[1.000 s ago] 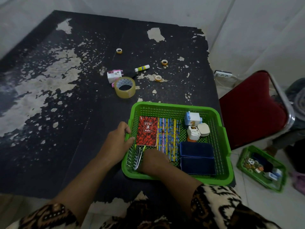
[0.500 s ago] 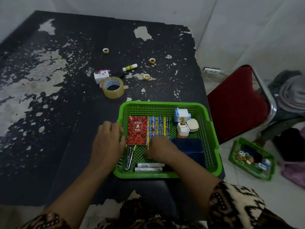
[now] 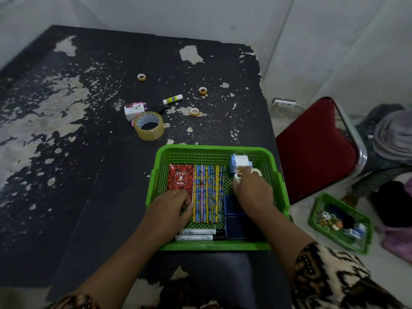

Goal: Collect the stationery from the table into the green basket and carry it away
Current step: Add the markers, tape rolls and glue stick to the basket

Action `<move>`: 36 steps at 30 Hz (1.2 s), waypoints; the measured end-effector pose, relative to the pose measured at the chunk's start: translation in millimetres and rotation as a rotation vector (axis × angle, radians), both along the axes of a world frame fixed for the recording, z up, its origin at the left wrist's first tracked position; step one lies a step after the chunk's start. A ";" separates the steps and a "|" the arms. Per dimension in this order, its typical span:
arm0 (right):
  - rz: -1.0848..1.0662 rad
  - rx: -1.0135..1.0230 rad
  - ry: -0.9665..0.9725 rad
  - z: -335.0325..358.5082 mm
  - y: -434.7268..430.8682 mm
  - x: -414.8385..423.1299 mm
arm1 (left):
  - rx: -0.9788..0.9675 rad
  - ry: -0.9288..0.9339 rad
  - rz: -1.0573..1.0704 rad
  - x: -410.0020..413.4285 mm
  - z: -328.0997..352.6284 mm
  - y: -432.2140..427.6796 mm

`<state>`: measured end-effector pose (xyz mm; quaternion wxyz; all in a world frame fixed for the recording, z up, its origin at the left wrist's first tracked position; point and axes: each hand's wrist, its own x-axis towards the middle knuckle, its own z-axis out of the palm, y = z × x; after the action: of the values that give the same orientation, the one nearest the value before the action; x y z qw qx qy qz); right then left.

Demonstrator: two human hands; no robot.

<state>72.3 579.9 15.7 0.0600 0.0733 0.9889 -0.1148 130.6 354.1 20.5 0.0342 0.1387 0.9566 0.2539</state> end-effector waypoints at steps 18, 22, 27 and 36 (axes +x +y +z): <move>0.312 -0.282 -0.031 33.9 28.0 -14.6 | 0.141 -0.145 -0.005 -35.2 14.6 55.1; 0.298 -0.489 -0.094 42.7 24.6 -10.2 | 0.062 -0.163 -0.093 -55.3 19.0 72.2; 0.166 -0.316 -0.229 50.9 36.8 -20.0 | 0.144 -0.189 -0.059 -52.9 20.6 53.3; -0.052 -0.035 -0.222 18.9 23.6 -36.9 | 0.205 -0.279 0.158 -25.9 22.8 -12.5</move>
<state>35.4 603.5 34.6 0.1672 0.1101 0.9717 -0.1250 104.8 341.6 43.3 0.1320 0.0292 0.9197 0.3687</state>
